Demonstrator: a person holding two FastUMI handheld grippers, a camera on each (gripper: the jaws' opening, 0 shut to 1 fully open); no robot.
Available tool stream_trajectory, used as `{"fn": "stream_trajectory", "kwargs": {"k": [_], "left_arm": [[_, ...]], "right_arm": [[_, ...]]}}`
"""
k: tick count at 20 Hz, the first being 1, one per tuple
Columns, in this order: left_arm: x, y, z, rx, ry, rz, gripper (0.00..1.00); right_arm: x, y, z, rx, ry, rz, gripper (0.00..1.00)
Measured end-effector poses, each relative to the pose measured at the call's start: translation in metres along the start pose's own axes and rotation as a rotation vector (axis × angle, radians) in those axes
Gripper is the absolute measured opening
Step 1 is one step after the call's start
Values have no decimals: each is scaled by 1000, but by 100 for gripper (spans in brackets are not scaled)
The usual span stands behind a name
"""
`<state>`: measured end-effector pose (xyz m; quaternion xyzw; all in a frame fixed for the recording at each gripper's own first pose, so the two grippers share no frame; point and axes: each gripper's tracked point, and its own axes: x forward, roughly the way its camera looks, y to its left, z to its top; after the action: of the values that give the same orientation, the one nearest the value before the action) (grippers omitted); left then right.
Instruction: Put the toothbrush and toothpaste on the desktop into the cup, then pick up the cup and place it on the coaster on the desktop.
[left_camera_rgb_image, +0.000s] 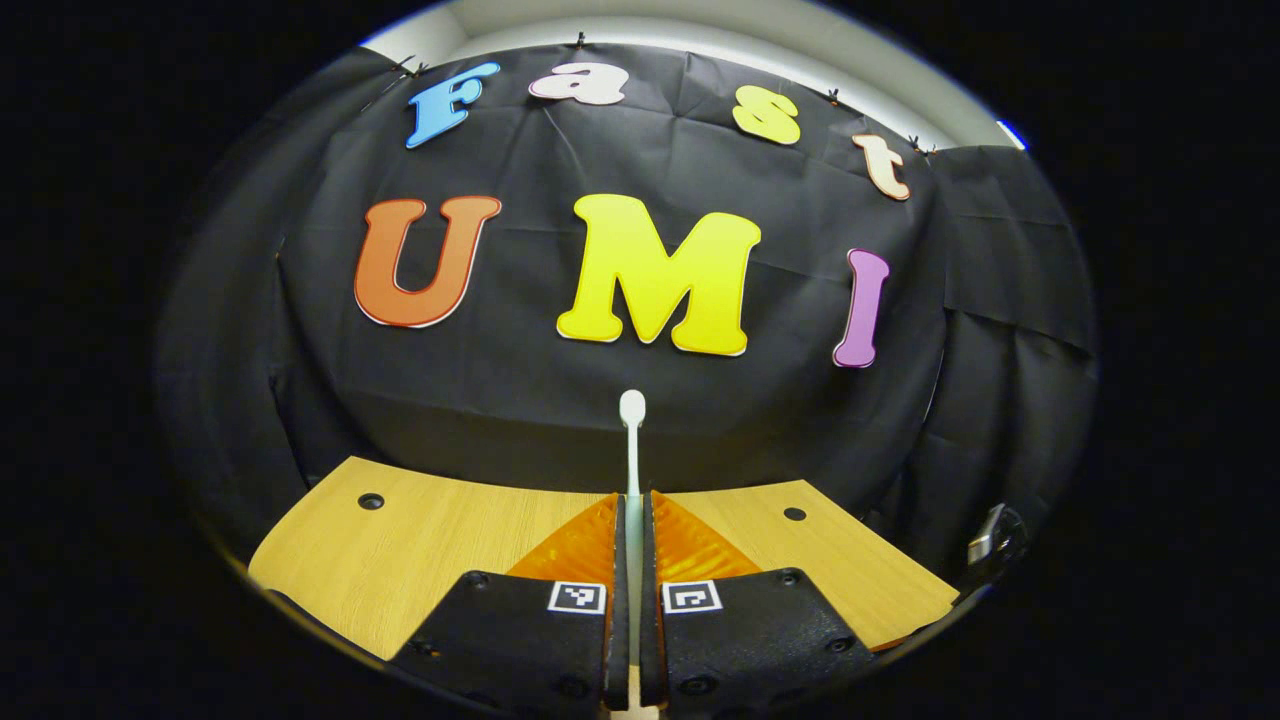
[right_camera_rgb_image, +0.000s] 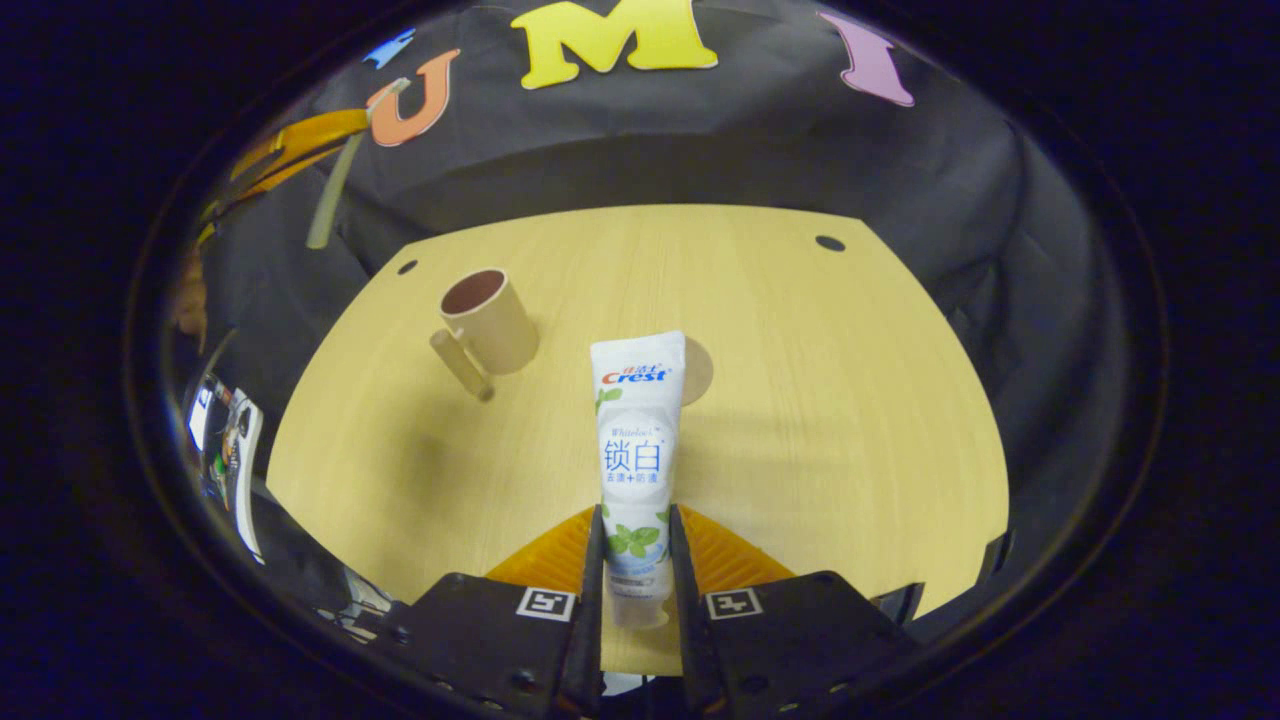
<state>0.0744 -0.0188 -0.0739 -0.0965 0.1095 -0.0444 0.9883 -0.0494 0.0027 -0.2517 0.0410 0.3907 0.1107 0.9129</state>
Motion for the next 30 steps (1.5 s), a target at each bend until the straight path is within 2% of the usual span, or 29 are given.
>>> {"fn": "stream_trajectory", "kwargs": {"k": [4, 8, 14, 20, 23, 26, 27, 29, 30], "left_arm": [[32, 6, -19, 5, 21, -26, 7], [52, 10, -35, 27, 9, -38, 7], [69, 12, -68, 14, 1, -68, 8], [77, 25, -89, -9, 32, -41, 9], [75, 20, -100, -21, 67, -68, 12], [66, 16, -110, -49, 108, -85, 21], [62, 17, -113, -56, 125, -80, 35], [52, 21, -116, -55, 151, -58, 51], [44, 22, -111, -61, 146, -56, 55]], "right_arm": [[-20, -15, -2, 5, -47, -52, 33], [-31, -39, -29, 42, -26, -125, 33], [-37, -55, -44, 66, -2, -210, 33], [-44, -59, -57, 74, 12, -239, 33], [-45, -58, -53, 73, 10, -242, 33], [-38, -53, -49, 61, 7, -229, 33], [-36, -50, -45, 53, 3, -223, 33], [-34, -45, -35, 39, -8, -205, 33], [-32, -42, -30, 29, -14, -194, 33]]}}
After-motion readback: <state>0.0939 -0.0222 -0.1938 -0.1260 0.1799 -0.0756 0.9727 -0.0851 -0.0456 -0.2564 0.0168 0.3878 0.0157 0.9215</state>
